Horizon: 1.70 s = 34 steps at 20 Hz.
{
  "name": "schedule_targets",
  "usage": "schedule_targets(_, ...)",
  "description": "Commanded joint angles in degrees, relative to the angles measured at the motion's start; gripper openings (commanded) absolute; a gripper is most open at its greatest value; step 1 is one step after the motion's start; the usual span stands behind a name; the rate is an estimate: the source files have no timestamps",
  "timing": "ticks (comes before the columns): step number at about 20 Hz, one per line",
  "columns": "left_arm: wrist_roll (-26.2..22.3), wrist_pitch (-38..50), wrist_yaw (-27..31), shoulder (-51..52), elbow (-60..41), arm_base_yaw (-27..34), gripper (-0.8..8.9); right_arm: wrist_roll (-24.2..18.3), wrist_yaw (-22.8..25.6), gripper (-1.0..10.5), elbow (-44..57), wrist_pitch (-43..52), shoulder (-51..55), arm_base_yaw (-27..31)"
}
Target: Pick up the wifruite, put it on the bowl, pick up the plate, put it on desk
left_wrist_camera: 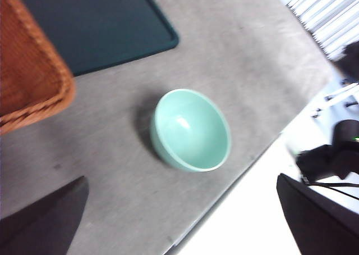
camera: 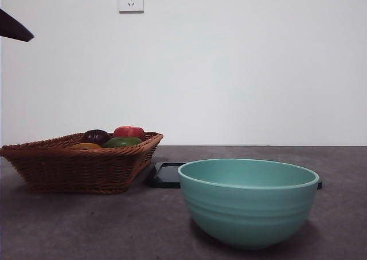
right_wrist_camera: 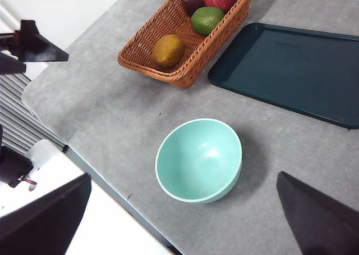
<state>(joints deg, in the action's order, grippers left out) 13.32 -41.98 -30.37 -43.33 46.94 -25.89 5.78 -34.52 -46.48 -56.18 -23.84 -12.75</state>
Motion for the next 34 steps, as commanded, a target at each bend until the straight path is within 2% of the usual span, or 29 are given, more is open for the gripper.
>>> schedule_targets(1,-2.1,-5.0,6.7,-3.0,5.0,-0.3,5.93,0.0,-0.2,5.9,-0.9,0.5,-0.4,-0.2)
schedule_targets(4,-2.7,-11.3,16.5,-8.7,11.4,-0.3,5.93,0.0,-0.2,5.9,-0.9,0.5,-0.4,-0.2)
schedule_targets(11,-2.3,-16.7,29.3,-27.0,26.1,-0.3,5.93,0.2,-0.6,5.9,-0.9,0.4,-0.4,-0.2)
schedule_targets(18,-2.7,-16.4,32.0,-46.3,38.0,-0.3,5.92,0.2,-0.6,5.9,-0.9,0.5,-0.4,-0.2)
schedule_targets(25,-3.1,-10.6,32.3,-57.6,38.2,1.4,5.92,0.2,-0.6,5.9,-0.9,0.4,-0.4,-0.2)
schedule_targets(34,-2.5,-10.2,32.2,-66.6,38.2,3.2,5.92,0.2,-0.6,5.9,-0.9,0.4,-0.4,-0.2)
